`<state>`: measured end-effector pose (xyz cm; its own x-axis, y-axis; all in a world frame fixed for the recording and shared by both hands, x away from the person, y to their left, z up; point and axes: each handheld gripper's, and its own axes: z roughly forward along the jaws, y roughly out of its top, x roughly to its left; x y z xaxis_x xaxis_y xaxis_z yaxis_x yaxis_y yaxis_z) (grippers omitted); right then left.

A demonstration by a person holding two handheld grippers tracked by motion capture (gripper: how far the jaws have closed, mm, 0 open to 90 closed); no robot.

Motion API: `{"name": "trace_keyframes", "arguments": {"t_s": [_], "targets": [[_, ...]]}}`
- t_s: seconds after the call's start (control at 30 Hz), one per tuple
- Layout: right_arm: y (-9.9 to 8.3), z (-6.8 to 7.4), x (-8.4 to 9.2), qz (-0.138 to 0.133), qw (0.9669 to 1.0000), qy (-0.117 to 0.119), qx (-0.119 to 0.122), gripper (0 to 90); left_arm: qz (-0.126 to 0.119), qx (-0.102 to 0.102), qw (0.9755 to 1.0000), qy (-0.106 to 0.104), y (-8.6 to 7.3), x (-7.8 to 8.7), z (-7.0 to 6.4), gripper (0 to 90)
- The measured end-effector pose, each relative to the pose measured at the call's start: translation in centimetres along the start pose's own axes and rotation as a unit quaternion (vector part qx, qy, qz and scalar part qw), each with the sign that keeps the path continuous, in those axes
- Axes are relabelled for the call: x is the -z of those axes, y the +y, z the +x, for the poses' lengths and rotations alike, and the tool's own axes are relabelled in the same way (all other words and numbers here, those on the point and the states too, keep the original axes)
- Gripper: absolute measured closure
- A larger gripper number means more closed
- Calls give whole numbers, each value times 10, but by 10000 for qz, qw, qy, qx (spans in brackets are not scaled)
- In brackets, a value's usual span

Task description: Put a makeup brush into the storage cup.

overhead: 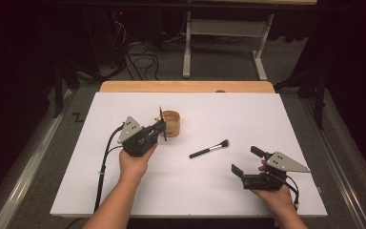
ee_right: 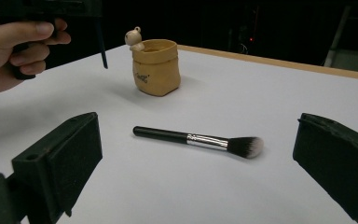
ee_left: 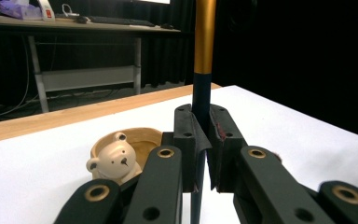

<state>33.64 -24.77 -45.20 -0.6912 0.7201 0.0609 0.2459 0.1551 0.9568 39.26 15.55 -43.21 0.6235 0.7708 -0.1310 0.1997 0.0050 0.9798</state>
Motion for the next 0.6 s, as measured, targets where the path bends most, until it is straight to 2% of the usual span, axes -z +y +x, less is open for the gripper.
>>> {"name": "trace_keyframes", "arguments": {"t_s": [0.07, 0.13, 0.3, 0.5, 0.6], "targets": [[0, 0, -1, 13, 10000, 6, -32, 20, 69, -60, 10000, 19, 2, -4, 1, 833], [-1, 1, -1, 21, 10000, -6, -27, 24, 20, 13, 10000, 33, 3, -7, 3, 833], [0, 1, 0, -20, 10000, 33, -46, 30, 56, 30, 10000, 76, 7, -14, 4, 833], [0, 2, -1, -20, 10000, 65, -41, 33, 54, -46, 9998, 160, 16, -22, 3, 833], [0, 3, -1, -6, 10000, 56, -50, 36, 16, 14, 9998, 191, 19, -26, 5, 833]]}}
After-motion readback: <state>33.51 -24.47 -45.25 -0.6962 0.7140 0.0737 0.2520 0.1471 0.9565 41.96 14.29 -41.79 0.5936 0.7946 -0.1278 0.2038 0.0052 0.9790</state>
